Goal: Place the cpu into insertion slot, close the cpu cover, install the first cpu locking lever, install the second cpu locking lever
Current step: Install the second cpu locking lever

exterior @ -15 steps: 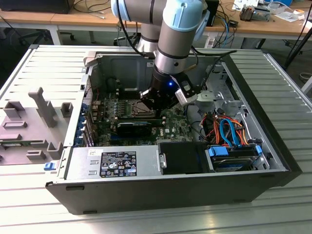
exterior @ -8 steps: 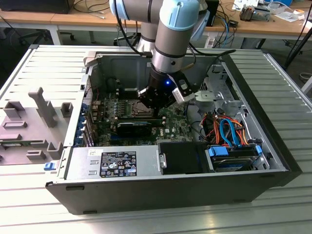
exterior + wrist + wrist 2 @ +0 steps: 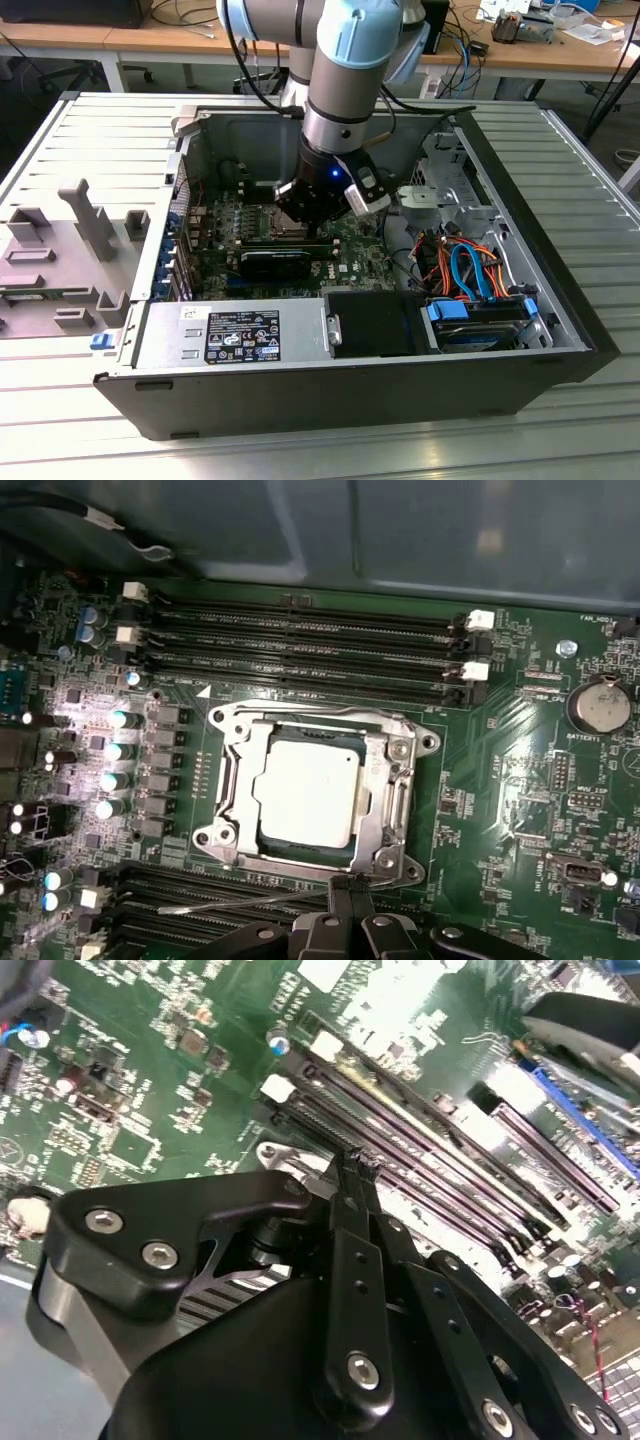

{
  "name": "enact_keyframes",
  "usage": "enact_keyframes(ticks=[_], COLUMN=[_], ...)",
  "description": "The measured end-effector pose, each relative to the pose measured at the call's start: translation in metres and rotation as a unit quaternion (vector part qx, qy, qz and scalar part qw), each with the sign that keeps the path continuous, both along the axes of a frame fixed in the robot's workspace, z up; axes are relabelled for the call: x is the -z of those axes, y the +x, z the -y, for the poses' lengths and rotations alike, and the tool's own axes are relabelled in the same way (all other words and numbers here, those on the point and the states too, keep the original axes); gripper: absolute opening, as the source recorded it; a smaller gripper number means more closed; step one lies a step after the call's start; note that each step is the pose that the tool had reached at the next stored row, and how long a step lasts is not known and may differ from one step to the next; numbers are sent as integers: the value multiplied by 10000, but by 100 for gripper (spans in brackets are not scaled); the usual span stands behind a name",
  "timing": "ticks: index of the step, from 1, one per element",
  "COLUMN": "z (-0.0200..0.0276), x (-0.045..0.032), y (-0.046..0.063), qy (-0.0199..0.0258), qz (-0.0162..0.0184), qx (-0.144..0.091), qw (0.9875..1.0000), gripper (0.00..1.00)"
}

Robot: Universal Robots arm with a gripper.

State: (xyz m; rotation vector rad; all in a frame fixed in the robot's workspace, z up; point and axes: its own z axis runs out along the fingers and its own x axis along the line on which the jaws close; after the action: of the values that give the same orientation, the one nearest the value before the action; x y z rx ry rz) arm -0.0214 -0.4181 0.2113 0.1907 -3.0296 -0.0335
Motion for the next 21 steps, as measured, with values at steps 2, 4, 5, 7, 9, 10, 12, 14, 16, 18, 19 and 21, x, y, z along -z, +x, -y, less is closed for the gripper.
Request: enact_keyframes(ticks=[2, 4, 5, 7, 9, 10, 12, 14, 16, 18, 19, 21], z=[14, 14, 15, 27, 35, 38, 50, 75, 80, 80, 80, 80], x=[-1, 0, 0, 0, 0, 0, 0, 1, 2, 1, 1, 2], y=[-36, -105, -142, -205, -249, -270, -315, -370, -410, -446, -457, -481], qy=[41, 95, 116, 188, 244, 267, 302, 309, 309, 309, 308, 309], qz=[2, 6, 8, 10, 11, 10, 11, 13, 17, 24, 24, 26], qx=[0, -1, 0, 0, 0, 0, 0, 0, 0, 0, 0, -1], qw=[10000, 10000, 9999, 9998, 9997, 9996, 9995, 9995, 9995, 9995, 9995, 9995], gripper=[11, 11, 11, 11, 11, 11, 11, 11, 11, 11, 11, 11])
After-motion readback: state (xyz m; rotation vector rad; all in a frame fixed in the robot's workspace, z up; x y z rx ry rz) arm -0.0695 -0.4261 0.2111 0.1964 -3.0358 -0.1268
